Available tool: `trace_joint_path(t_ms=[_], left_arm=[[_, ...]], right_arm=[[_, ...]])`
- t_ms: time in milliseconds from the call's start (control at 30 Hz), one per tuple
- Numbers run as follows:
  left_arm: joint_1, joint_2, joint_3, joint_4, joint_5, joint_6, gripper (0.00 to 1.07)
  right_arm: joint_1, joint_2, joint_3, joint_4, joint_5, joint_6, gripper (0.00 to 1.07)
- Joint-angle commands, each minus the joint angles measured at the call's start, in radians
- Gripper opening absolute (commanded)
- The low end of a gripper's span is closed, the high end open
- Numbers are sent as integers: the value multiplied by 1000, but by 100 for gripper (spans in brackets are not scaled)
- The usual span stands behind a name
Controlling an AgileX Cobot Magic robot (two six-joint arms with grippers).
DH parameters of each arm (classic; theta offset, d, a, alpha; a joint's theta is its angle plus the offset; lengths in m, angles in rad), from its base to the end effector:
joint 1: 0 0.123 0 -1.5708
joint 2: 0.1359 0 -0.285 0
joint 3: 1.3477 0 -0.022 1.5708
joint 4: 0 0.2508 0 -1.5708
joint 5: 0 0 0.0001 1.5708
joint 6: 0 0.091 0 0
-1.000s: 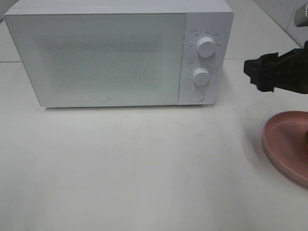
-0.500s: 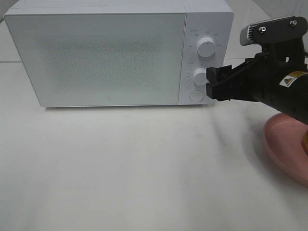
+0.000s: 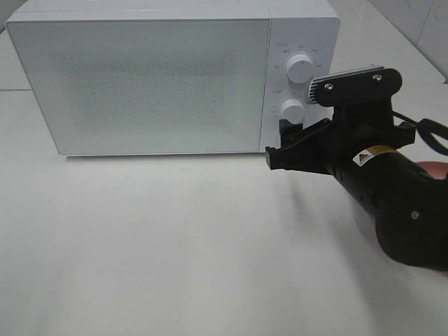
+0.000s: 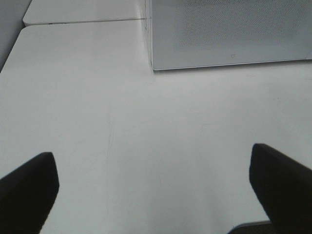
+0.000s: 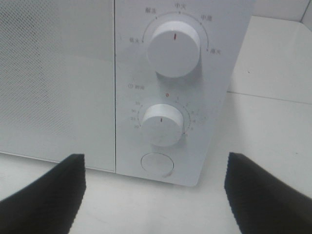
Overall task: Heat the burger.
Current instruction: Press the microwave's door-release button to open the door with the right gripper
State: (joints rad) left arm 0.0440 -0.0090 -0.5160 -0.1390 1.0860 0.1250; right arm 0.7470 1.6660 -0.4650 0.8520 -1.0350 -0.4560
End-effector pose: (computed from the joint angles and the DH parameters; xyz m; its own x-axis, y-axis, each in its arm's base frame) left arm -0.0091 -0.0116 0.2802 -0.4475 0.0398 -0.8934 0.0925 0.9957 -0.0020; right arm 0.2325 0.1351 0.1660 -0.2044 -0.1143 -0.9722 -0.0466 0.9932 -0.1070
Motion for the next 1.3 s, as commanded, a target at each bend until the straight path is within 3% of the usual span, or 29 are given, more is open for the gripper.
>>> trace_joint_path(t_ms=[33,700,967,1100,1133,1300], left_arm=[[-5,-19,-1,-8,-10,-2,100],[-5,-19,-1,-8,-10,-2,100],[-5,-19,-1,-8,-10,-2,100],[-5,-19,-1,-8,-10,-2,100],[-5,-19,-1,-8,-10,-2,100],[-5,-19,-1,-8,-10,-2,100]], right_arm=[[23,26,1,50,-45,8,76],[37,66,1,66,-77,187,73],[37,66,1,66,-75,533,55],[37,66,1,66,-70,756,42],[37,66,1,66,-66,884,34],[37,66,1,64,-49,1134,22]])
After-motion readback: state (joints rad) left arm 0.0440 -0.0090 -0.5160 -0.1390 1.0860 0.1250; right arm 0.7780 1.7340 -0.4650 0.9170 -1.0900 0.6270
